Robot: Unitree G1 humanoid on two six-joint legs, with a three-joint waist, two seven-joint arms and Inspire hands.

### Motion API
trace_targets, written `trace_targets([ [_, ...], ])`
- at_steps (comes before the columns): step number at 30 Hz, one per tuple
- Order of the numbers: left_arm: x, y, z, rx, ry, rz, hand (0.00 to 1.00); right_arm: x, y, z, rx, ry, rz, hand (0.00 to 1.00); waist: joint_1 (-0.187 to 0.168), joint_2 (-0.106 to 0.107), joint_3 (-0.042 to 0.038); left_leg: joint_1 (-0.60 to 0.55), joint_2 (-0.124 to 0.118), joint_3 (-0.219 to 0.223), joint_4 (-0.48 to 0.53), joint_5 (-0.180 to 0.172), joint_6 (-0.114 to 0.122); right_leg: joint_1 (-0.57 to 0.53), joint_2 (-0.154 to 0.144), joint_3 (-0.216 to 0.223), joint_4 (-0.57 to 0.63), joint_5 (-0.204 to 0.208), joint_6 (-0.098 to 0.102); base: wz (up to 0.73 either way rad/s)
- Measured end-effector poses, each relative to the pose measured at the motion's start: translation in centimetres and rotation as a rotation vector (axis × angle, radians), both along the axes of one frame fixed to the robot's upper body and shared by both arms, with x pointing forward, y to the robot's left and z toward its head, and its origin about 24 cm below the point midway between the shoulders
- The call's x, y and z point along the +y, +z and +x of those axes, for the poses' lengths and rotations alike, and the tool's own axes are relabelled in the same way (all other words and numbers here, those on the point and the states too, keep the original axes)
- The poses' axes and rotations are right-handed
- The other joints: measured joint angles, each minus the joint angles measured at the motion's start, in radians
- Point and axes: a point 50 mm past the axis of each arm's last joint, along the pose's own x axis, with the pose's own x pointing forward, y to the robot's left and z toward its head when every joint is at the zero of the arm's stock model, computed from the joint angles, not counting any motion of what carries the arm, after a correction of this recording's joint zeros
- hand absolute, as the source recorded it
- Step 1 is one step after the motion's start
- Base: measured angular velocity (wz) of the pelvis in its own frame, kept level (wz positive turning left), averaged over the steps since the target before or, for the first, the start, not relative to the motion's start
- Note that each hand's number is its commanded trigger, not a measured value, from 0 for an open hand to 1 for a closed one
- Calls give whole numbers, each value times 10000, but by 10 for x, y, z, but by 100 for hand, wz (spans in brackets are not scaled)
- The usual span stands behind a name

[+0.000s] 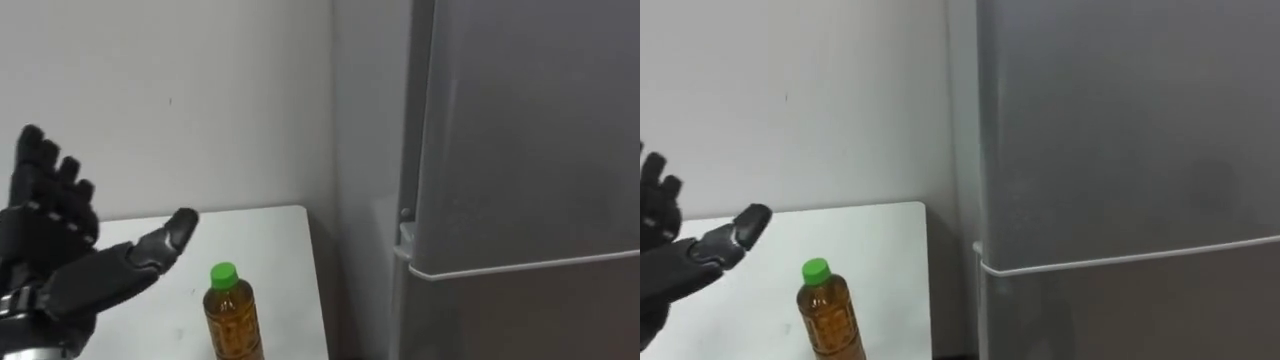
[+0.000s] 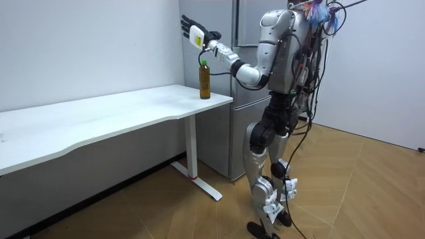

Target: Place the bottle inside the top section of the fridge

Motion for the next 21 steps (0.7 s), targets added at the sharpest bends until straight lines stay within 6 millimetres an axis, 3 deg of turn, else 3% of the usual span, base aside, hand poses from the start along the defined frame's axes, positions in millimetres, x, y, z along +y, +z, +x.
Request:
trace_targets([
  [7,-23,12,2,-764,-2121,174,0,0,0,1,28,-71,13,0,-96,96,-49,-3,15,8,27,2,1,-54,-24,183,5,0,0,-2],
  [21,-53,6,1,-670,-4581,476,0,-3,0,6,59,112,-63,0,-428,253,-68,21,34,245,-19,3,-1,-143,40,495,18,3,-5,-4],
])
